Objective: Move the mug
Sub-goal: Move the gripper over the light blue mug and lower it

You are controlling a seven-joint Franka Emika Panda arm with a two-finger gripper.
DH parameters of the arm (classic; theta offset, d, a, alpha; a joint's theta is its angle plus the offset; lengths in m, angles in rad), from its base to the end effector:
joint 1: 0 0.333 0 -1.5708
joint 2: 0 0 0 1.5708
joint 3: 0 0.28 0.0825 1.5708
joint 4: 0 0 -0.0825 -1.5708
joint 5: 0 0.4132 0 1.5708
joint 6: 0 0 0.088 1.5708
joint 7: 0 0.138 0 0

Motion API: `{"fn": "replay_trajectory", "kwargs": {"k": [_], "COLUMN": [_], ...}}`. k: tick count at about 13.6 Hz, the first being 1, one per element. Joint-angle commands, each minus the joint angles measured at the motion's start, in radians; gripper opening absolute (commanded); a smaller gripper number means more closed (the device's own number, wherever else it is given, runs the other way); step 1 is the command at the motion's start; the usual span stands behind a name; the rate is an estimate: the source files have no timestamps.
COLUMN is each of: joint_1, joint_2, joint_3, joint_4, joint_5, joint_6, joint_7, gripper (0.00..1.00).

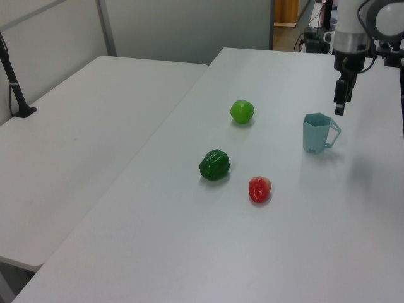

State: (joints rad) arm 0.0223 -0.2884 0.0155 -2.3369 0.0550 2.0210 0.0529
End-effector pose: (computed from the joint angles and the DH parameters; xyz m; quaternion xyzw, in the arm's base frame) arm 0.4880 0.0230 0.3679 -0.9995 0.0202 0.0147 0.0217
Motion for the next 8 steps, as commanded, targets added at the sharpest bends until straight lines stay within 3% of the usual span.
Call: {"fn": "replay_trajectory", "kwargs": {"k": [1,5,8], "joint_1": [-0.002,-0.002,-0.001], "joint_2": [-0.008,0.061,0.136], "joint_3": [0.006,0.006,0.006], "joint_4": [-0.062,-0.064,-0.062], "joint_5": [0.011,0.011,0.008], "joint_6": [0.079,0.128,0.206], "joint_7": [0.028,0.019,0.016], "gripper": [0.92,0.78,0.75]}}
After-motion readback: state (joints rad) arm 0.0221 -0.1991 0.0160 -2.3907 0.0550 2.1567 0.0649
